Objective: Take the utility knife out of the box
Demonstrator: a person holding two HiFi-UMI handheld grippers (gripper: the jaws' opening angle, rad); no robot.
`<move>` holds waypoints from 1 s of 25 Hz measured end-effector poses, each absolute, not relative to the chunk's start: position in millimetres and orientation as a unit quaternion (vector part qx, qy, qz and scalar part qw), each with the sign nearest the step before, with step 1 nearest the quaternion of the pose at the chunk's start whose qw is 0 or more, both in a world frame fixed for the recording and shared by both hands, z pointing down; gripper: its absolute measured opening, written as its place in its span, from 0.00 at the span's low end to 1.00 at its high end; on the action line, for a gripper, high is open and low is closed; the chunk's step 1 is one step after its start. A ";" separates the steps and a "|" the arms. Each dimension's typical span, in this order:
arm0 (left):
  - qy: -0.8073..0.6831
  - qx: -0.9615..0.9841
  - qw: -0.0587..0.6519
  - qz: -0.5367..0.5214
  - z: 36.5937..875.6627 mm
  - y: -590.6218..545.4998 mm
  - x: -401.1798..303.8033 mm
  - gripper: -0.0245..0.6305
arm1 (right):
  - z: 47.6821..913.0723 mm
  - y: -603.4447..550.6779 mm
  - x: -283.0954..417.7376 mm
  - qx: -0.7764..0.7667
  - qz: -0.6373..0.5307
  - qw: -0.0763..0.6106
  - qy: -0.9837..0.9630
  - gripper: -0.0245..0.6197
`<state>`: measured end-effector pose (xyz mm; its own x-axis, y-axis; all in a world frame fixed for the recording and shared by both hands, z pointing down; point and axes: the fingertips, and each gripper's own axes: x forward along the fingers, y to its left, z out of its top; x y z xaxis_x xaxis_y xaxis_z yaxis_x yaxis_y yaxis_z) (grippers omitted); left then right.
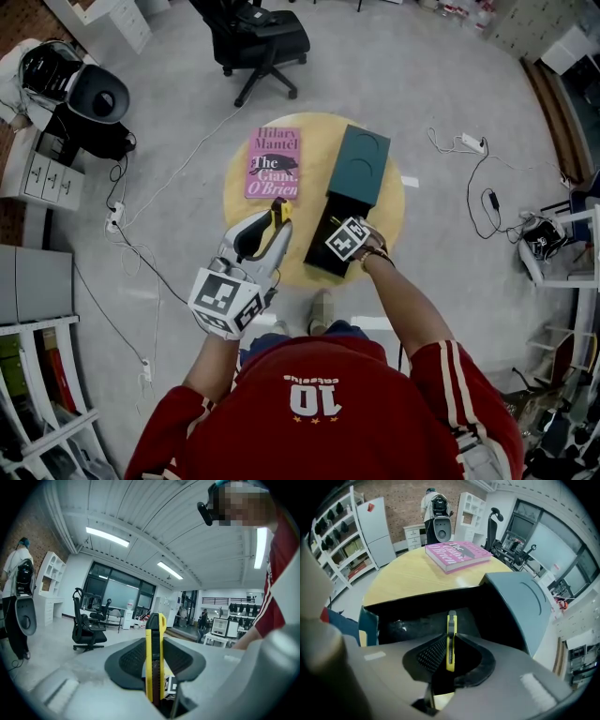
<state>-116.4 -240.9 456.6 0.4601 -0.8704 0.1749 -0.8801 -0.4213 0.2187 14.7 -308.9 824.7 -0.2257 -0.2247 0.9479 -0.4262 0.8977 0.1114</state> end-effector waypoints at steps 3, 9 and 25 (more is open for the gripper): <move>-0.520 0.843 0.139 0.017 455.3 -238.9 -117.5 0.23 | 820.6 -309.9 15.2 0.220 0.088 0.571 -0.786 0.12; -0.519 0.843 0.138 0.019 453.9 -238.7 -117.3 0.23 | 807.1 -315.9 18.6 0.247 0.062 0.540 -0.802 0.12; -0.498 0.860 0.115 0.010 432.0 -212.6 -110.4 0.23 | 696.3 -313.7 15.8 0.342 0.031 0.408 -0.846 0.12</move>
<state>-110.4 -212.6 432.0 0.5039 -0.8538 0.1309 -0.8583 -0.4777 0.1874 15.8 -313.7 696.3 -0.4339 -0.5532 0.7111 -0.6031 0.7647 0.2269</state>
